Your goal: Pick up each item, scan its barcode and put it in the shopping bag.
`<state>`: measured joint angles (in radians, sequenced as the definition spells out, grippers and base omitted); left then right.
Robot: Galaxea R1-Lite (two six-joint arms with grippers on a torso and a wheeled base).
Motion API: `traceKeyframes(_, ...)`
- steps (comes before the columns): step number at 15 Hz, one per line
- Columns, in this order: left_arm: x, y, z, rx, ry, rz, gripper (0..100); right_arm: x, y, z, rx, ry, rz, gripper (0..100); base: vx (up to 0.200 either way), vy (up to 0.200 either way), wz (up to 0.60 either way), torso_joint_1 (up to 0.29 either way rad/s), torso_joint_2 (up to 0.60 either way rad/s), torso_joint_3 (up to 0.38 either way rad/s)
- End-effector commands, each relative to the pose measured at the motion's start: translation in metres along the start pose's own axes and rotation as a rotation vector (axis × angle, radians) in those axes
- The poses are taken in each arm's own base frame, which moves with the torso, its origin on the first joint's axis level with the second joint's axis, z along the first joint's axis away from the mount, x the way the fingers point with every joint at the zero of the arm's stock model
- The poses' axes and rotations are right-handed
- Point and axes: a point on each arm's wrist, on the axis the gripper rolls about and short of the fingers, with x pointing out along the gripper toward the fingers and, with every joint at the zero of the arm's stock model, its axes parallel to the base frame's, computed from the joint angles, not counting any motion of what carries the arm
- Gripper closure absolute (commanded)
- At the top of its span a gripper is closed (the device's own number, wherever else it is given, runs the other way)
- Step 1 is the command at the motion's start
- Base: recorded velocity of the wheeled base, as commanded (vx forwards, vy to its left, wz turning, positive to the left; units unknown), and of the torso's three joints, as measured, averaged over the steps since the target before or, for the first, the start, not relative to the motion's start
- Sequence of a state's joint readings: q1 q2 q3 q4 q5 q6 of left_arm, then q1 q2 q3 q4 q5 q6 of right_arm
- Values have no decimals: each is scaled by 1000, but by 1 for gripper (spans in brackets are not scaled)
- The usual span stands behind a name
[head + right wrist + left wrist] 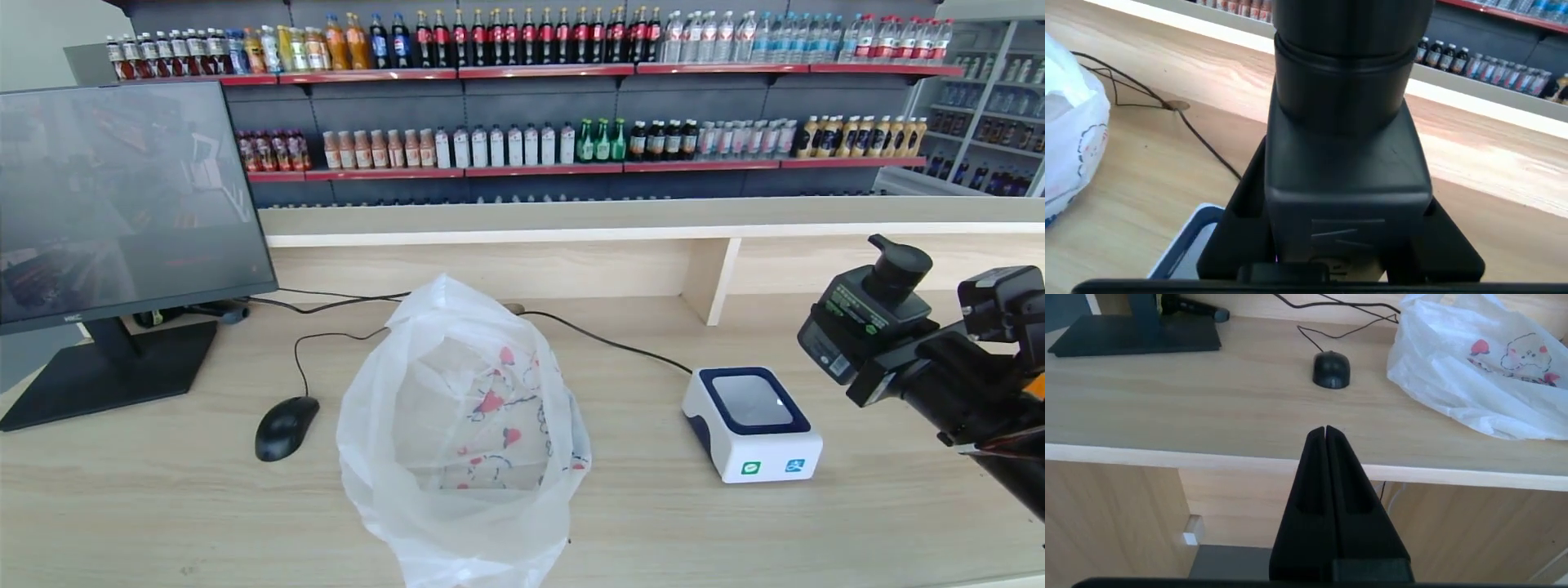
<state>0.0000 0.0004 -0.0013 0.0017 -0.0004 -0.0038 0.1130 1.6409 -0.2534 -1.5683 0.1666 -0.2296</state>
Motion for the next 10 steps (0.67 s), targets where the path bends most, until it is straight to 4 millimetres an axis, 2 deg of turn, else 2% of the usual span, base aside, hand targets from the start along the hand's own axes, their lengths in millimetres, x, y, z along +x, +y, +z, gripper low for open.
traceKeyframes(1,0,0,0,-1,-1,0,100,-3,1,0,-4,0,6,100,0,0,0,0,0,0)
traceKeyframes(5,0,0,0,-1,-1,0,100,5,4,2,-16,-22,36,100,0,0,0,0,0,0)
traceKeyframes(10,0,0,0,-1,-1,0,100,7,3,2,-204,-93,226,100,0,0,0,0,0,0)
